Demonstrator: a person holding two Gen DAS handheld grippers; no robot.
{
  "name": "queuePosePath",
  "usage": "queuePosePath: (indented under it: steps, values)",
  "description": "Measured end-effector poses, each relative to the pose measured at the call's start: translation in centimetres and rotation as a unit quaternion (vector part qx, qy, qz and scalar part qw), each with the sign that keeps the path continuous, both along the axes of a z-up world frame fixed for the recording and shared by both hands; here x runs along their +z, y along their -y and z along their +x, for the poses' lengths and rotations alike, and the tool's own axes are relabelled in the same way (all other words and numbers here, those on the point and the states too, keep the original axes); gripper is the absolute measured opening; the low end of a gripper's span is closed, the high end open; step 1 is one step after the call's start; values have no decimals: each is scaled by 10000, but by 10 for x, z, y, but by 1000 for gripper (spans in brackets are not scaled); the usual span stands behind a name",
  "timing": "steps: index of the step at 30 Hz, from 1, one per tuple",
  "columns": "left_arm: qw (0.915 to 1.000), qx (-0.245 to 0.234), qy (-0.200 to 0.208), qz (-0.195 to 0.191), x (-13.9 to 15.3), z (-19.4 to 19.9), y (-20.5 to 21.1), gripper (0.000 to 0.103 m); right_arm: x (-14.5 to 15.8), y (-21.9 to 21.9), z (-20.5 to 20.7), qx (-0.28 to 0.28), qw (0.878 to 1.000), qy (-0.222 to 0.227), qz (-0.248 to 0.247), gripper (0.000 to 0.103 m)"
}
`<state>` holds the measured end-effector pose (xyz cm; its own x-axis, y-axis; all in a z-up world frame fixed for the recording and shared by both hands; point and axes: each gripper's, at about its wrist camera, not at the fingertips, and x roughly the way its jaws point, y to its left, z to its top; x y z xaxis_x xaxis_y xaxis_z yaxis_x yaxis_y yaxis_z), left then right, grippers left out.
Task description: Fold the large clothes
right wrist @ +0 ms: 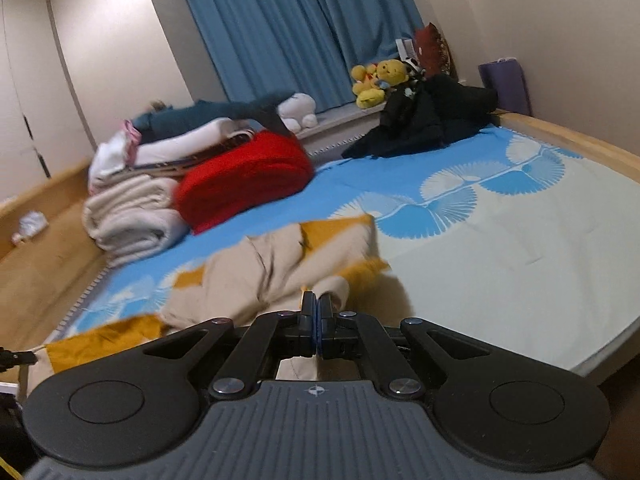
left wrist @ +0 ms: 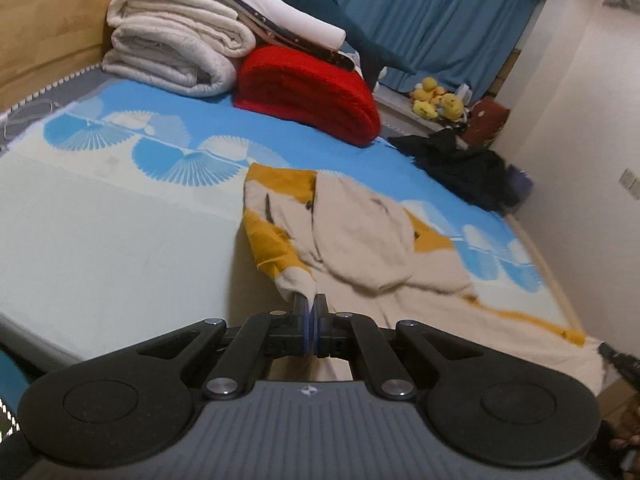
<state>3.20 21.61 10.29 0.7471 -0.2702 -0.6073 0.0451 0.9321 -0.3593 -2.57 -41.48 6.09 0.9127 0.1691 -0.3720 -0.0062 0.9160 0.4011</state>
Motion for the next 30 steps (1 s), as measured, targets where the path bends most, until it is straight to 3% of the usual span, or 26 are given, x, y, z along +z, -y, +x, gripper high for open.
queuePosePath:
  steps: [6,10,13,17,19,20,21,22,23,24,26,27,30]
  values:
    - [9991,62,-181,-376,32,-36,-27,1,25,20,-51,-33,9991,249,329,0]
    - [9971,153,-275,-693,27,-1,-35,1,35,31,-54,-252,9972,423,566,0]
    - [9955,410,-395,-756,1,63,-38,1,36,31,-10,-285,9977,407,457,0]
    - [9851,848,-886,-1205,-56,166,-42,4,19,31,93,-405,9980,81,479,0]
    - [9778,1055,-1089,-1445,-78,204,-48,16,1,36,150,-532,9969,-261,526,1]
    - [9762,1172,-1053,-1491,-85,217,-52,29,-8,37,175,-648,9958,-421,488,2]
    - [9763,1346,-899,-1439,-91,224,-57,44,-16,40,193,-860,9936,-556,477,9]
    - [9768,1514,-749,-1319,-96,225,-61,47,-23,42,207,-1026,9914,-619,528,9]
    - [9766,1662,-786,-1115,-104,226,-64,48,-29,44,217,-1107,9907,-576,550,9]
    - [9734,1767,-1090,-967,-111,228,-65,48,-36,43,224,-1160,9904,-563,504,9]
    - [9700,1798,-1291,-1003,-120,230,-66,48,-54,41,232,-1139,9903,-696,386,9]
    - [9712,1710,-1335,-988,-122,233,-64,48,-59,39,238,-1139,9882,-963,359,9]
    - [9796,1434,-1301,-534,-125,239,-50,48,-64,33,249,-1088,9885,-996,346,11]
